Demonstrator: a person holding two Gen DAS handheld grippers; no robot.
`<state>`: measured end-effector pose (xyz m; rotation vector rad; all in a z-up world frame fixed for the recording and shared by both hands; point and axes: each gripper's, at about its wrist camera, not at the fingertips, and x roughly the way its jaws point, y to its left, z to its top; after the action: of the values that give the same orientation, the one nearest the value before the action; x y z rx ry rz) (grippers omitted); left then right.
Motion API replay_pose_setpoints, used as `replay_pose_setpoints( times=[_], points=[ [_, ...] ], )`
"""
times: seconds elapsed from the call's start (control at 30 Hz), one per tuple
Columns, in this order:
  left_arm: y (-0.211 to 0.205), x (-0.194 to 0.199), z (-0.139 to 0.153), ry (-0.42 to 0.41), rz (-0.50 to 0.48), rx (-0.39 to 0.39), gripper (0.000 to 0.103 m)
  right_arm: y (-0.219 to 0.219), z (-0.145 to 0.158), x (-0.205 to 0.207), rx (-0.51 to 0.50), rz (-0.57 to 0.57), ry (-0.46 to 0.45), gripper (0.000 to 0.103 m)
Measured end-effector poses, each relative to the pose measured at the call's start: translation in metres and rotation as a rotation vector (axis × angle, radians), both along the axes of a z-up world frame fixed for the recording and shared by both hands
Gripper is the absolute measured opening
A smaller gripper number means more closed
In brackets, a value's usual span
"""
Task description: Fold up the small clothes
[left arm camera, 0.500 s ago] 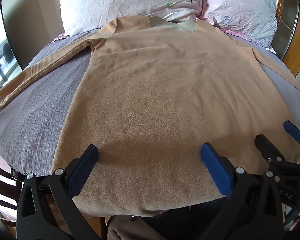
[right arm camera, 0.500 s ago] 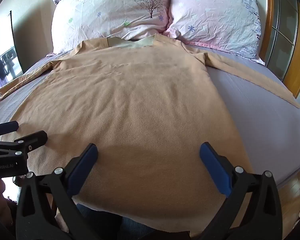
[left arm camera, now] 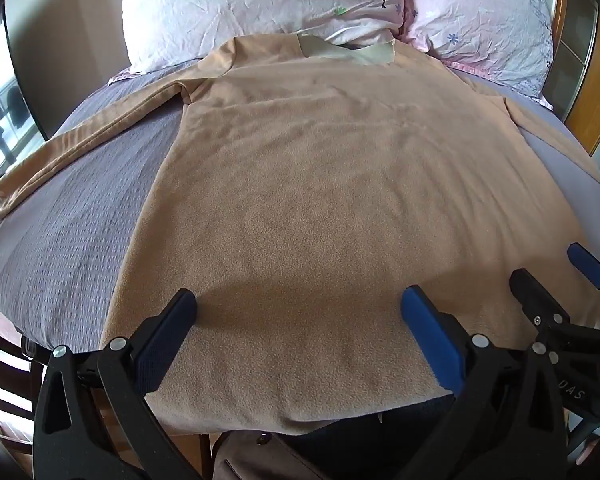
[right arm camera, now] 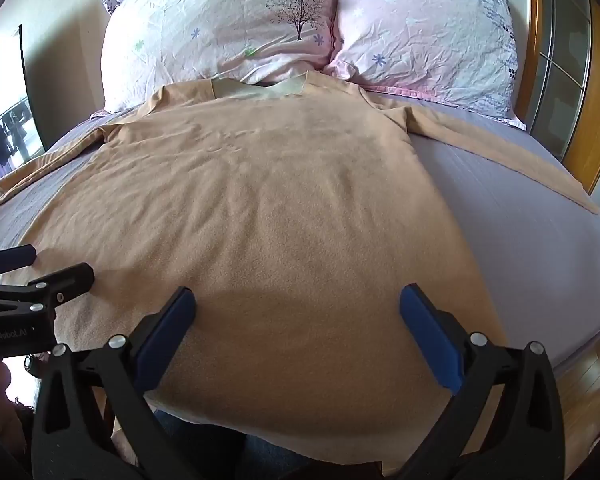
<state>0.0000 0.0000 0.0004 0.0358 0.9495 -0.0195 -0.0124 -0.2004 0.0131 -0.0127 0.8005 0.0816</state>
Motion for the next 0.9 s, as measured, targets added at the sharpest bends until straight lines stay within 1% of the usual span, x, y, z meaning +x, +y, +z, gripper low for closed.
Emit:
replay_pose_setpoints(
  times=[0.9],
  points=[
    [-0.0001,-0.0001,0.0005,-0.01,-0.001,0.0,0.102,-0.0008,-0.0007,-0.0012,0.001,-0.006,-0.013,0.101]
  ],
)
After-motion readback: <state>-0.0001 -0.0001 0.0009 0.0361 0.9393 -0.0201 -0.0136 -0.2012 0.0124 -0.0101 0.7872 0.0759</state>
